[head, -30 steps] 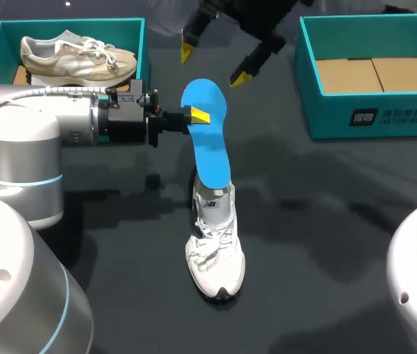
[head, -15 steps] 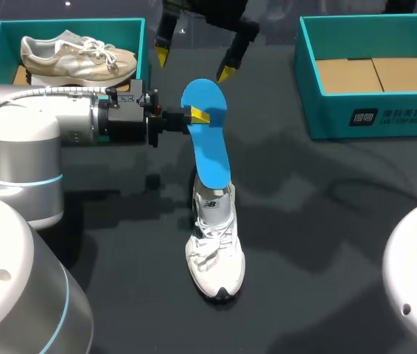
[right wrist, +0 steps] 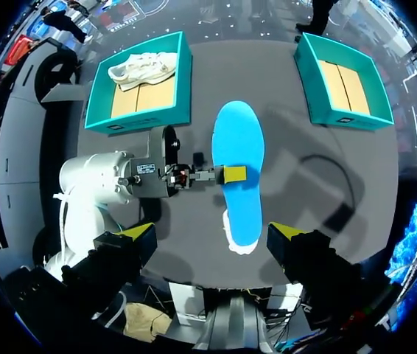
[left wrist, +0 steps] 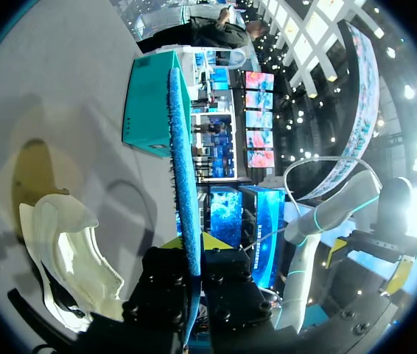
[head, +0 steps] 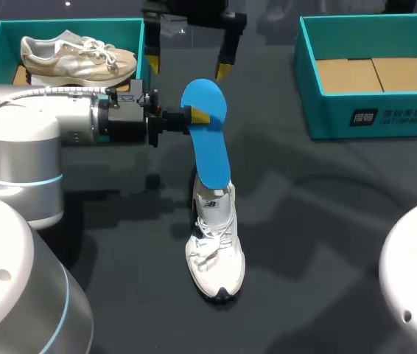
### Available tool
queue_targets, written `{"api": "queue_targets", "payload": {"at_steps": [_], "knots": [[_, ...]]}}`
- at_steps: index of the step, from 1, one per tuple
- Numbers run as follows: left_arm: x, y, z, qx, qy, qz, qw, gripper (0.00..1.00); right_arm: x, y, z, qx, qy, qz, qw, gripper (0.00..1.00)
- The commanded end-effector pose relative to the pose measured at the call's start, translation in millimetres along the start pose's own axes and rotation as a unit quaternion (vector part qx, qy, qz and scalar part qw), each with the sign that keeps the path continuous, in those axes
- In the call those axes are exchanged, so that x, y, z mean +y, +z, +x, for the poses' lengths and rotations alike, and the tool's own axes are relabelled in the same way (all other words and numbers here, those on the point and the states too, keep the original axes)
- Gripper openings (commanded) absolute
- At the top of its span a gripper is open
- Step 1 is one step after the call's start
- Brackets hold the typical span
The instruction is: Take the shoe out of the shoebox, open the shoe tongue, remove and reinsert the insole, then place the shoe into the shoebox
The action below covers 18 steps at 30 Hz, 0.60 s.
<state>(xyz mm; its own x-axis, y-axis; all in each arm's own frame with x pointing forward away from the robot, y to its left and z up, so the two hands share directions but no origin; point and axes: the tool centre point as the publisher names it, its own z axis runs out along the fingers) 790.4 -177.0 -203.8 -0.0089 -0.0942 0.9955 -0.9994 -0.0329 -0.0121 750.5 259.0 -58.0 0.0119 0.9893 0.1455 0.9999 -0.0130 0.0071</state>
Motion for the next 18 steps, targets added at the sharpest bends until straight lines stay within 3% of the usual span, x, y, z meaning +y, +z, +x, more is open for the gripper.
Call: {"api": "queue_targets", "payload": {"at_steps": [1, 18], "knots": [[-0.4, 1.4, -1.0, 0.000, 0.000, 0.000, 1.000, 0.00, 4.3, 1.0, 7.8, -0.043, -0.002, 0.006, 0.999, 1.00], [-0.4, 1.4, -1.0, 0.000, 0.000, 0.000, 1.000, 0.00, 5.7, 8.6, 8.2, -0.053, 0.008, 0.006, 0.999, 1.00]]}}
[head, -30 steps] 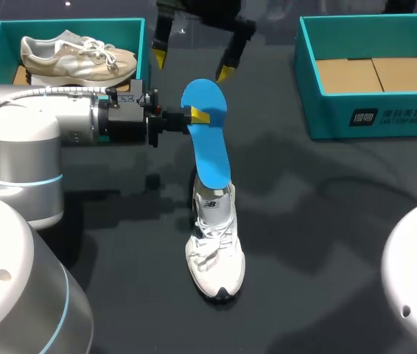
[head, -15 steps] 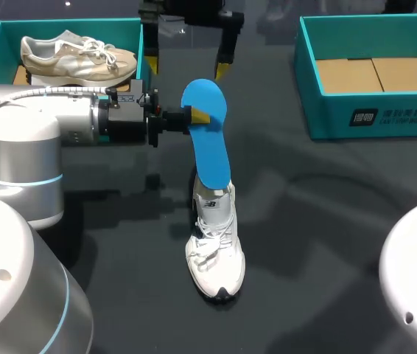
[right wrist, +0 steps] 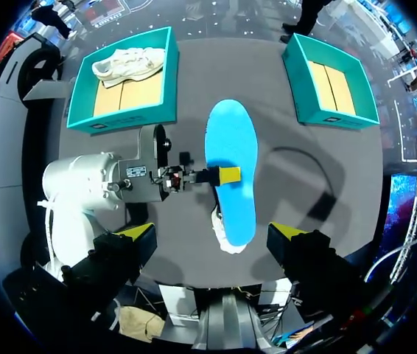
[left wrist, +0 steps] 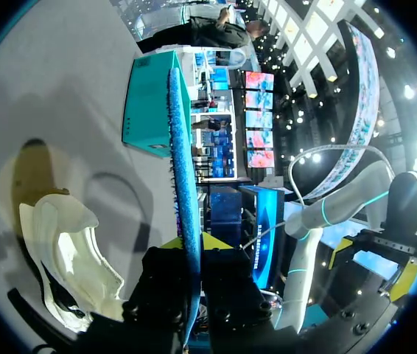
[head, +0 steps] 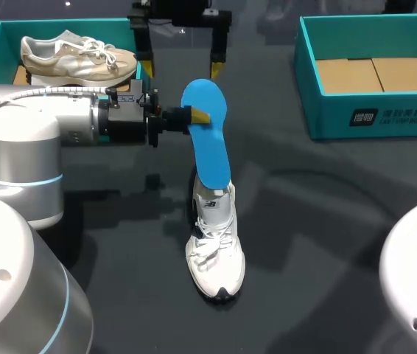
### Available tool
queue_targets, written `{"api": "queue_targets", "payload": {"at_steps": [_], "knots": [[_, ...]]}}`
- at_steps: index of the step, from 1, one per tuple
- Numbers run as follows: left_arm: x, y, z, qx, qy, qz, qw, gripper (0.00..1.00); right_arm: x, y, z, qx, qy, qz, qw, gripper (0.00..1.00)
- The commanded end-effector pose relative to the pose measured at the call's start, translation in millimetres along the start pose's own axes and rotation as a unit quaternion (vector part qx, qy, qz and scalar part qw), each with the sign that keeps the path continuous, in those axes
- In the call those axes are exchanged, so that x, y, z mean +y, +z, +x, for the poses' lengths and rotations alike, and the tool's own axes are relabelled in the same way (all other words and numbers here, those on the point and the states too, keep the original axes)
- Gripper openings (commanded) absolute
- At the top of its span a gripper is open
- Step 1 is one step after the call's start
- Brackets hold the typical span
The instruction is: Take the shoe out of the shoebox, open the shoe tongue, remove and reinsert the insole, then place the shoe into the shoebox
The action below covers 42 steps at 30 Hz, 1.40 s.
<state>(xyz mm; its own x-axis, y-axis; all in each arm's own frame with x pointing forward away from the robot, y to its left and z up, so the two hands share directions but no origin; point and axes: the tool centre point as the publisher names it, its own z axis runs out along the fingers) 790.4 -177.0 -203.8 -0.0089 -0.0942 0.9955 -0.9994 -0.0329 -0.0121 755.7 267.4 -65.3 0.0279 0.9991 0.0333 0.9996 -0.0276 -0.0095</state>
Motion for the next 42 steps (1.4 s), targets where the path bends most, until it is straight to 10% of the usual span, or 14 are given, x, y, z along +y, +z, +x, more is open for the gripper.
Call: {"api": "queue_targets", "payload": {"at_steps": [1, 19, 42], "knots": [[-0.4, 1.4, -1.0, 0.000, 0.000, 0.000, 1.000, 0.00, 0.7, -0.1, 0.3, 0.007, 0.000, -0.002, 1.000, 1.00], [-0.4, 1.4, -1.0, 0.000, 0.000, 0.000, 1.000, 0.00, 25.4, -9.3, -48.9, 0.197, 0.006, -0.019, 0.980, 1.00], [-0.4, 1.4, -1.0, 0.000, 0.000, 0.000, 1.000, 0.00, 33.8, 21.4, -94.0, 0.435, 0.043, -0.023, 0.899, 1.00]]}}
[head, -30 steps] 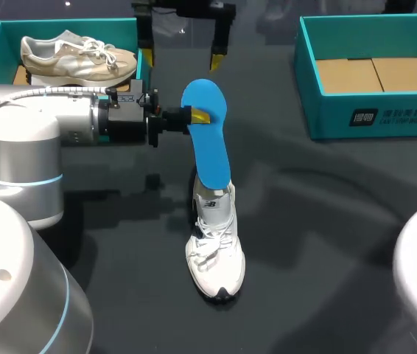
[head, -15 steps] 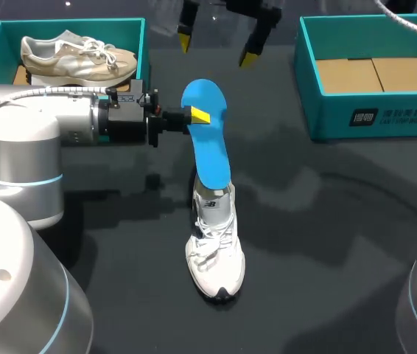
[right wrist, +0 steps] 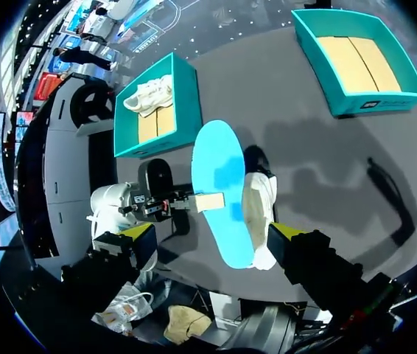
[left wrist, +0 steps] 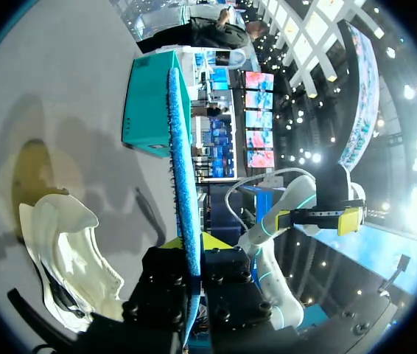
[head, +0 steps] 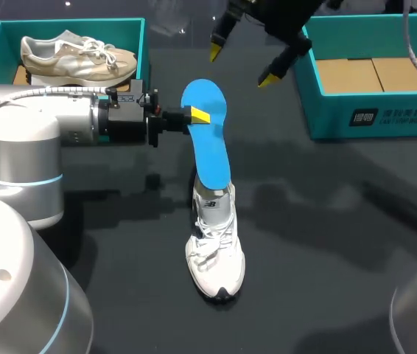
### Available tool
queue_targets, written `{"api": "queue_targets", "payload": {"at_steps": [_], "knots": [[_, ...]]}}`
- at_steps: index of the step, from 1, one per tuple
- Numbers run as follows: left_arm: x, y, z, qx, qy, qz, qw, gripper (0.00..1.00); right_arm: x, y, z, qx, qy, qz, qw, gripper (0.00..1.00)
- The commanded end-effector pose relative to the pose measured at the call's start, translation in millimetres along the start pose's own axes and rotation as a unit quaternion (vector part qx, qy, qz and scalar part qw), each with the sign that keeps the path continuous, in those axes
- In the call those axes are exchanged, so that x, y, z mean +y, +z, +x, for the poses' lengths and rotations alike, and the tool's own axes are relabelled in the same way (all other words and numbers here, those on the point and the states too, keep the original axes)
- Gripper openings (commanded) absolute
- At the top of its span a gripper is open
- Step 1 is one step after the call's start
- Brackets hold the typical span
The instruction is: Take the shoe out of the shoebox, open the shoe tongue, remove and reinsert the insole, then place the shoe into the shoebox
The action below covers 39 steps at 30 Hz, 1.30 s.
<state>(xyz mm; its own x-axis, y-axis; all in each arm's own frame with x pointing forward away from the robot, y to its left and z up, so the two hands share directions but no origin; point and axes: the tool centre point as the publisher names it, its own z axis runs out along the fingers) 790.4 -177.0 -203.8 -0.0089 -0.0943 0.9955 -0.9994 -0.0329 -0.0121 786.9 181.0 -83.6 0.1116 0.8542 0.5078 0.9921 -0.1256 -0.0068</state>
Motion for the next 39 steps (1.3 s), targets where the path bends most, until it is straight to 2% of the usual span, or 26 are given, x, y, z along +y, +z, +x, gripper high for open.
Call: {"api": "queue_targets", "payload": {"at_steps": [1, 6, 19, 39], "knots": [[-0.3, 1.3, -0.9, 0.000, 0.000, 0.000, 1.000, 0.00, 0.7, 1.8, -11.3, 0.205, 0.001, 0.000, 0.979, 1.00], [-0.3, 1.3, -0.9, 0.000, 0.000, 0.000, 1.000, 0.00, 1.2, 2.4, -16.2, 0.232, -0.002, -0.008, 0.973, 1.00], [-0.3, 1.3, -0.9, 0.000, 0.000, 0.000, 1.000, 0.00, 3.6, 18.0, -25.9, 0.306, 0.003, 0.002, 0.952, 1.00], [-0.3, 1.3, -0.9, 0.000, 0.000, 0.000, 1.000, 0.00, 5.0, 34.4, -34.8, 0.367, -0.002, 0.002, 0.930, 1.00]]}}
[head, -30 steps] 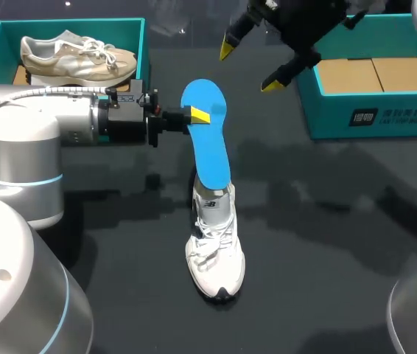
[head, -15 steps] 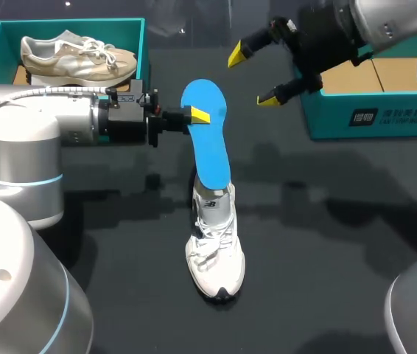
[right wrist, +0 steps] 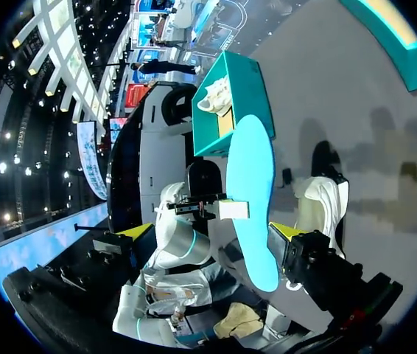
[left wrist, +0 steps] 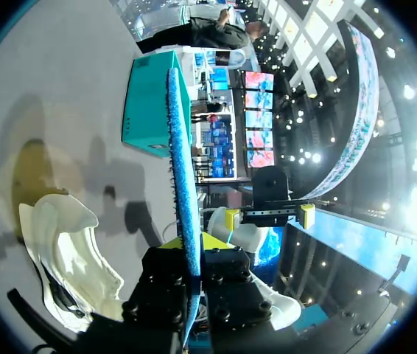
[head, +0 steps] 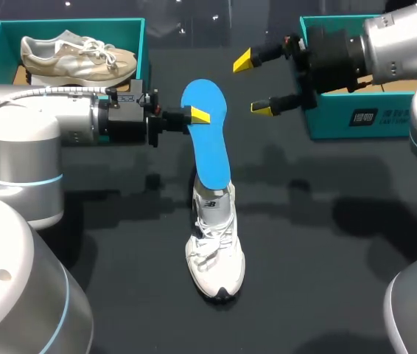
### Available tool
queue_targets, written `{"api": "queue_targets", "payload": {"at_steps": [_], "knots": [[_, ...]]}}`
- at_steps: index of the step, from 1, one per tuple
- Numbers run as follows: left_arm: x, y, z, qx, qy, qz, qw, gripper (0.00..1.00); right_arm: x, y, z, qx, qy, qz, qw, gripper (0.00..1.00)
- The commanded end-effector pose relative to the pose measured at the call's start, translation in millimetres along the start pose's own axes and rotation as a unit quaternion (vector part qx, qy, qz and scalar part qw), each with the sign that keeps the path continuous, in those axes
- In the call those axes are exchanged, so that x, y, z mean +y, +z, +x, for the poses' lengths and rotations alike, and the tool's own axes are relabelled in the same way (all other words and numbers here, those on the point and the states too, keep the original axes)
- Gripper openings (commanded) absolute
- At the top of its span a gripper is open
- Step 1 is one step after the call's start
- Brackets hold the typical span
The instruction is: Take the shoe out of the shoebox, open the shoe tongue, remove and reinsert the insole, then place the shoe into the shoebox
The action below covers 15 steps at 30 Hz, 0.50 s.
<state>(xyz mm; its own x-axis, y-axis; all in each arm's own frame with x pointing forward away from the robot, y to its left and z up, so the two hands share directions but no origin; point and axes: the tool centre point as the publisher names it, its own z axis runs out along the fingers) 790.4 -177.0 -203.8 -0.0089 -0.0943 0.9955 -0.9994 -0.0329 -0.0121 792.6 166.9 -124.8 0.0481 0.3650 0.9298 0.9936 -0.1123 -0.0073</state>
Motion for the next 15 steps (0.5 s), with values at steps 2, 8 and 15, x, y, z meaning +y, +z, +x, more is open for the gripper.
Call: {"api": "queue_targets", "payload": {"at_steps": [2, 8, 15], "knots": [[-0.4, 1.3, -1.0, 0.000, 0.000, 0.000, 1.000, 0.00, -2.9, 3.6, -6.8, 0.050, 0.001, -0.005, 0.999, 1.00], [0.0, 0.2, -0.7, 0.006, 0.004, 0.001, 1.000, 0.00, -3.6, 6.4, -10.4, 0.061, -0.001, -0.006, 0.998, 1.00], [-5.8, -9.3, 4.5, 0.054, 0.122, 0.042, 0.990, 0.00, -4.6, 7.9, -11.6, 0.066, -0.001, -0.003, 0.998, 1.00]]}}
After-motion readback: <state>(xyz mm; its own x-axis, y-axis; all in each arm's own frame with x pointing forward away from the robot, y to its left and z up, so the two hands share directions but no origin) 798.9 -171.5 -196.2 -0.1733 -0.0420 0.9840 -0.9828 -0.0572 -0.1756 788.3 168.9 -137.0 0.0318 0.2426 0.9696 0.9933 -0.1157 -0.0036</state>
